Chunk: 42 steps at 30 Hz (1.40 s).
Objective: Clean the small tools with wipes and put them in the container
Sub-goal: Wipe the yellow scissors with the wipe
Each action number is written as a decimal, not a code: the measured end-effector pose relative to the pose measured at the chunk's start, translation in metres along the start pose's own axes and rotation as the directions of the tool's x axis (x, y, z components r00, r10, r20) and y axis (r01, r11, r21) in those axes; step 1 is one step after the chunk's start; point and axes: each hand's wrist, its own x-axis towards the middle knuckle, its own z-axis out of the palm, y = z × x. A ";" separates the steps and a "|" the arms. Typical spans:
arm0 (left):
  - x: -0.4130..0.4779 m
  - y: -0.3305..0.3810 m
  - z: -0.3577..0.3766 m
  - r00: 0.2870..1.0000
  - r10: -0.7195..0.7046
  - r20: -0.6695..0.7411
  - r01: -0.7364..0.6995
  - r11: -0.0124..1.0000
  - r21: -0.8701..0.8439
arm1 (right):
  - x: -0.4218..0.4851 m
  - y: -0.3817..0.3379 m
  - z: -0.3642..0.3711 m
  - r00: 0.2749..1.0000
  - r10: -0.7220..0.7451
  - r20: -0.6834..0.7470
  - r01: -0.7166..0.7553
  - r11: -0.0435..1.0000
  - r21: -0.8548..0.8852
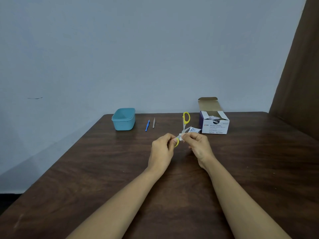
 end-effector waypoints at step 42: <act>0.000 0.001 -0.001 0.986 -0.136 0.096 0.134 0.991 0.029 | 0.007 0.014 -0.001 0.997 0.009 -0.072 -0.021 0.987 -0.156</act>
